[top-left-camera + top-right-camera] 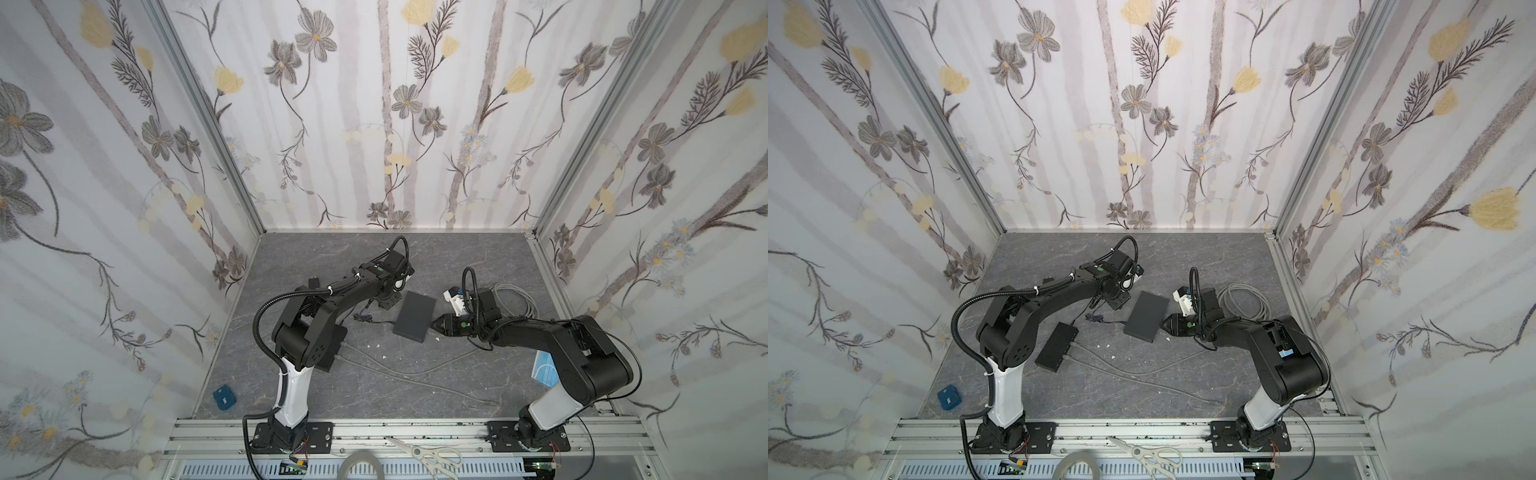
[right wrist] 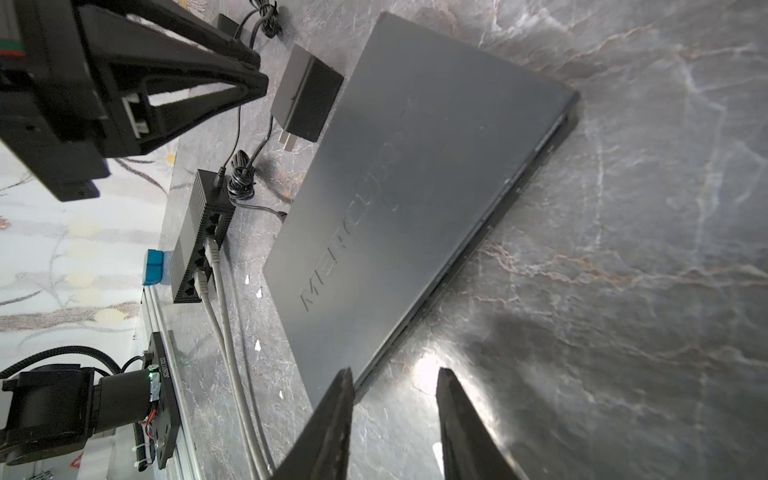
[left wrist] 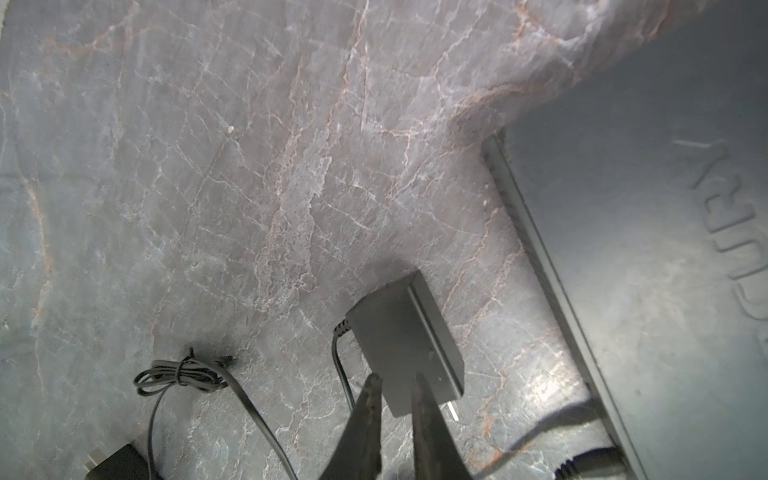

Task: Insert the plug into the switch port
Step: 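Open the left gripper and raise the left arm away from the box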

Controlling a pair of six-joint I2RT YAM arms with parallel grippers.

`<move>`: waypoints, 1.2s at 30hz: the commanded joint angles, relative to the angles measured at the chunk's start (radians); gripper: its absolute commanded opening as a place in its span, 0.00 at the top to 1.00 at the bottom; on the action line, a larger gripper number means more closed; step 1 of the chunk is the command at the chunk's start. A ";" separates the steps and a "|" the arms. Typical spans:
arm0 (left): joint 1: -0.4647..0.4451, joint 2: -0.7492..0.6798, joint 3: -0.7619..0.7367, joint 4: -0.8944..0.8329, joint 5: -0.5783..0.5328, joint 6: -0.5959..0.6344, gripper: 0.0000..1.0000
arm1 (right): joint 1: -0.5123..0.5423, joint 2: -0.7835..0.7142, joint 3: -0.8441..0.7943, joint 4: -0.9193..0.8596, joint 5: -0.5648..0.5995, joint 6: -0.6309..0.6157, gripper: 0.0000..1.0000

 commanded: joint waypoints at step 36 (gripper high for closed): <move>0.054 0.244 0.258 0.085 -0.284 -0.114 0.64 | -0.008 0.003 -0.009 0.061 -0.046 -0.007 0.64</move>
